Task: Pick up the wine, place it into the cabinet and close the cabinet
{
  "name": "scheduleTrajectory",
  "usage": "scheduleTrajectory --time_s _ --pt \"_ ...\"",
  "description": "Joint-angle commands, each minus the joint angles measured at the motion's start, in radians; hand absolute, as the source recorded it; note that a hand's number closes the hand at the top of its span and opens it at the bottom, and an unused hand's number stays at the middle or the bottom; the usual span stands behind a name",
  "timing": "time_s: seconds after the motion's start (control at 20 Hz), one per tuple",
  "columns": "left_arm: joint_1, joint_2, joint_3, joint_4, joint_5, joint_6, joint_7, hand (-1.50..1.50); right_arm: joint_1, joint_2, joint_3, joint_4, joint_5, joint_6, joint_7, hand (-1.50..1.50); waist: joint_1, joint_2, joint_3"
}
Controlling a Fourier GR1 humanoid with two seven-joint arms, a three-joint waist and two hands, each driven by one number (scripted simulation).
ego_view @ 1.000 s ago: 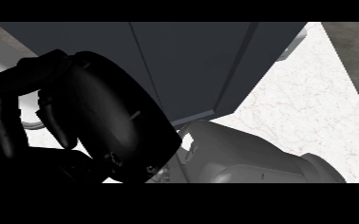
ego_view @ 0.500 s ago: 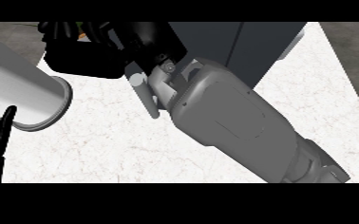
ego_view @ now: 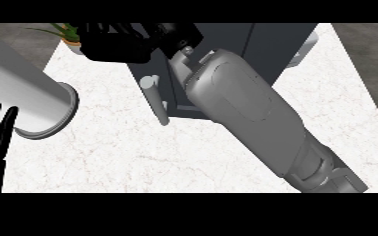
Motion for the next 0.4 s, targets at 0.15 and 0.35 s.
scheduleTrajectory --time_s 0.15,0.35 --pt "-0.032 -0.006 0.006 0.006 -0.002 0.004 0.027 -1.50 0.001 -0.087 -0.063 0.190 0.053 0.034 -0.098 1.50 0.001 0.041 0.001" --pt "-0.042 -0.009 0.012 0.018 -0.011 0.009 0.033 -1.50 -0.017 -0.085 -0.076 0.220 0.058 0.039 -0.103 1.50 0.008 0.044 0.000"
